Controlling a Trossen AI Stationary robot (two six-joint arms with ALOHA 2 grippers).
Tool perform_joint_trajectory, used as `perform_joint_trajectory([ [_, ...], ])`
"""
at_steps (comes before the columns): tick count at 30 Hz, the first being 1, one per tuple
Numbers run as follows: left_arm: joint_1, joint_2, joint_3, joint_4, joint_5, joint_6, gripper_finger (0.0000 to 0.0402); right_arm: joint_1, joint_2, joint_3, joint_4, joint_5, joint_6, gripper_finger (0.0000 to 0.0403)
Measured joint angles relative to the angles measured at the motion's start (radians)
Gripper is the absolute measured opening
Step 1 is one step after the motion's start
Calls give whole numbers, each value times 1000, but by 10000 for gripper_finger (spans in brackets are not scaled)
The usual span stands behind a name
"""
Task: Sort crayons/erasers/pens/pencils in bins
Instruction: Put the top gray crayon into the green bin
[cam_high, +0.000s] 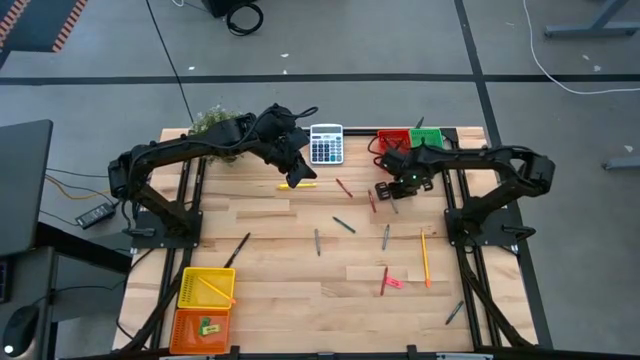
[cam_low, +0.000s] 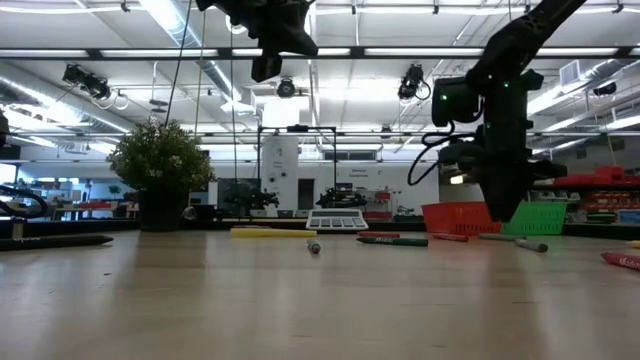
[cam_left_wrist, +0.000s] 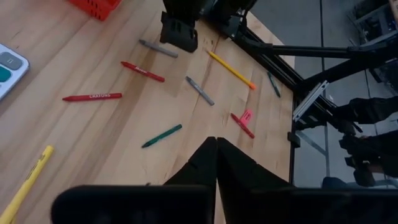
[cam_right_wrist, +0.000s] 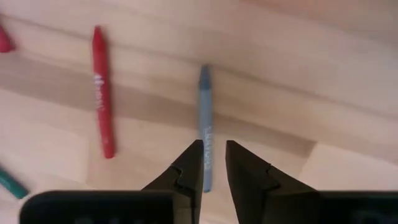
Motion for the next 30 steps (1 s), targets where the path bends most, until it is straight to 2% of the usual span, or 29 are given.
perform_joint_trajectory([
  [5,0,0,0,0,0,0,25,56,41,0,10,18,54,89],
  [15,0,0,0,0,3,-1,8,95,132,6,69,37,78,89],
  [22,0,0,0,-1,14,-19,25,85,135,5,64,56,64,58],
  [25,0,0,0,-1,14,-19,21,82,136,4,64,57,58,41],
  [30,0,0,0,-1,14,-18,9,78,136,3,64,55,53,38],
])
